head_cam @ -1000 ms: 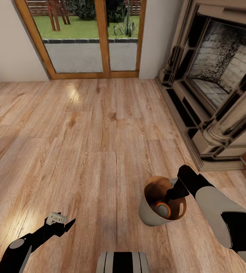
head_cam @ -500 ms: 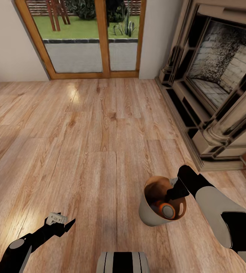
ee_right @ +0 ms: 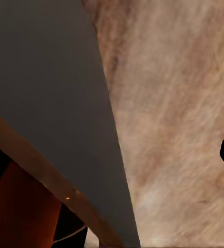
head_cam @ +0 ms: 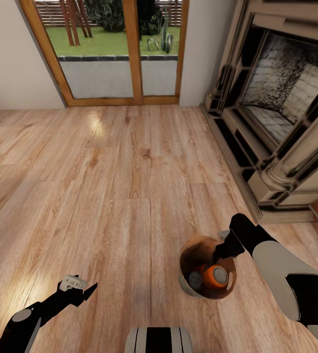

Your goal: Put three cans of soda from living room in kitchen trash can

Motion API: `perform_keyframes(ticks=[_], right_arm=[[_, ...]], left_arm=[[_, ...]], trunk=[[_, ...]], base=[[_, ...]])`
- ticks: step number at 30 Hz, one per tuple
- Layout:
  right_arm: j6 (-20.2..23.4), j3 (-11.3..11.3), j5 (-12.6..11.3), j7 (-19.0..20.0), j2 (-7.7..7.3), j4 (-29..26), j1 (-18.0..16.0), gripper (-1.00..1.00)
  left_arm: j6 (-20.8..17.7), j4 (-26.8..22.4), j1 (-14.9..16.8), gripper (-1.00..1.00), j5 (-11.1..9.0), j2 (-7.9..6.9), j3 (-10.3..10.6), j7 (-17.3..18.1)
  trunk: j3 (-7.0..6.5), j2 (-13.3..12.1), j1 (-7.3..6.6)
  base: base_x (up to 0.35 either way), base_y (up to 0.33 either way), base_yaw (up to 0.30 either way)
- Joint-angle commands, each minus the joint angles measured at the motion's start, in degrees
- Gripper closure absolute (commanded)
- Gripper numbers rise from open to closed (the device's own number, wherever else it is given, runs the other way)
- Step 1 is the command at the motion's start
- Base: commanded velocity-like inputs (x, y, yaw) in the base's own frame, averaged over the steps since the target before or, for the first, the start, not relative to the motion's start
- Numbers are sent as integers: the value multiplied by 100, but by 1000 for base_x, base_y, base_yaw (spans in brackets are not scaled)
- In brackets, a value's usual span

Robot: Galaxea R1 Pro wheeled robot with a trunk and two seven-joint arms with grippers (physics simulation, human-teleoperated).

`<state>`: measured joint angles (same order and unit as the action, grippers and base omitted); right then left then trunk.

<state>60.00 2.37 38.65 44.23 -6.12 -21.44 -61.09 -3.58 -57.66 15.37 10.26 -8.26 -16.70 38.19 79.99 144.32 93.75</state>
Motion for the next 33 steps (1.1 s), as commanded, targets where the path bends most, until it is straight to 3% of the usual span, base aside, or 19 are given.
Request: perform_keyframes(ticks=[1,33], right_arm=[[0,0,1,-1,-1,0,0,-100],[0,8,2,-8,-2,8,7,-100]], left_arm=[[-1,1,-1,-100,4,0,-3,-2],[-10,4,1,-100,11,0,-7,4]], trunk=[[-23,-2,-2],[-732,-44,-85]], base=[[0,0,0],[0,0,0]])
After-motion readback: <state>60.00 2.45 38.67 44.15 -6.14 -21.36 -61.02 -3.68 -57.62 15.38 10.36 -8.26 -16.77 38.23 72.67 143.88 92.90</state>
